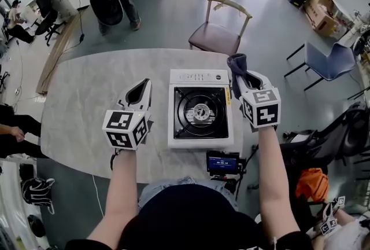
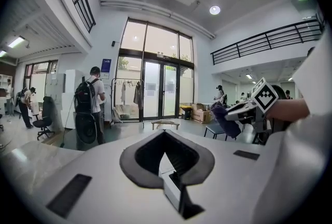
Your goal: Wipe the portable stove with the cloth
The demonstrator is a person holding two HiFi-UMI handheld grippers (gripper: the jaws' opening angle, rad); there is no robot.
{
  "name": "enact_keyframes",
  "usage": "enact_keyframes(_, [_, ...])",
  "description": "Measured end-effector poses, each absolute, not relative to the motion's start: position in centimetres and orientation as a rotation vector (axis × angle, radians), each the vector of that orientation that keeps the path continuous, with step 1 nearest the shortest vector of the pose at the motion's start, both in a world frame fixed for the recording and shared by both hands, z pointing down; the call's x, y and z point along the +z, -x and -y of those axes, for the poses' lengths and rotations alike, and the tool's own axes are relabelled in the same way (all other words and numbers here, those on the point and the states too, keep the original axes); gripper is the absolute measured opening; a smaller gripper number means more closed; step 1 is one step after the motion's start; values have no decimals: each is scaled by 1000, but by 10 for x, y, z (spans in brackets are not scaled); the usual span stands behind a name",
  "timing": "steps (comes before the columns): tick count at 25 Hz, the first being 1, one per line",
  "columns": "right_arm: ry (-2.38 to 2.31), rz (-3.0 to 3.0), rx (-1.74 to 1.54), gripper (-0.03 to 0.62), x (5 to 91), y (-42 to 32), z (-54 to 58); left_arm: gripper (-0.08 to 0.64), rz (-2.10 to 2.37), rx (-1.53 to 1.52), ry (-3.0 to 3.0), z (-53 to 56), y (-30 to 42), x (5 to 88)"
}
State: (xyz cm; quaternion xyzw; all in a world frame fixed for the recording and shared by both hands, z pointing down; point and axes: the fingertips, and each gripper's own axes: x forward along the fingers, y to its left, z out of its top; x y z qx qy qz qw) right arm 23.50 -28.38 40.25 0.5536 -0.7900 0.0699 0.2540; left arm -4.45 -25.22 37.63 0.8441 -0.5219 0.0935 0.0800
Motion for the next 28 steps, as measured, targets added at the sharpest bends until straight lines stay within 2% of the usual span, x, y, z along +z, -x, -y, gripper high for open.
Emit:
enact_keyframes(7, [-1655,2209,106,83,365,-232,249,8,1580,202,-2557,250,43,358])
enact_keyframes(13, [-1811,2228,181,83,356,-256,219,7,1607,135,-2577,244,47,346])
enact_keyframes(21, [-1778,2262,-96,83,336,-234,202,8,1622,42,-2625,241,43,327])
enact_keyframes(28, [-1767,2293,-138,83,329,-225,197,7,1724,-36,-2661,230,53,306])
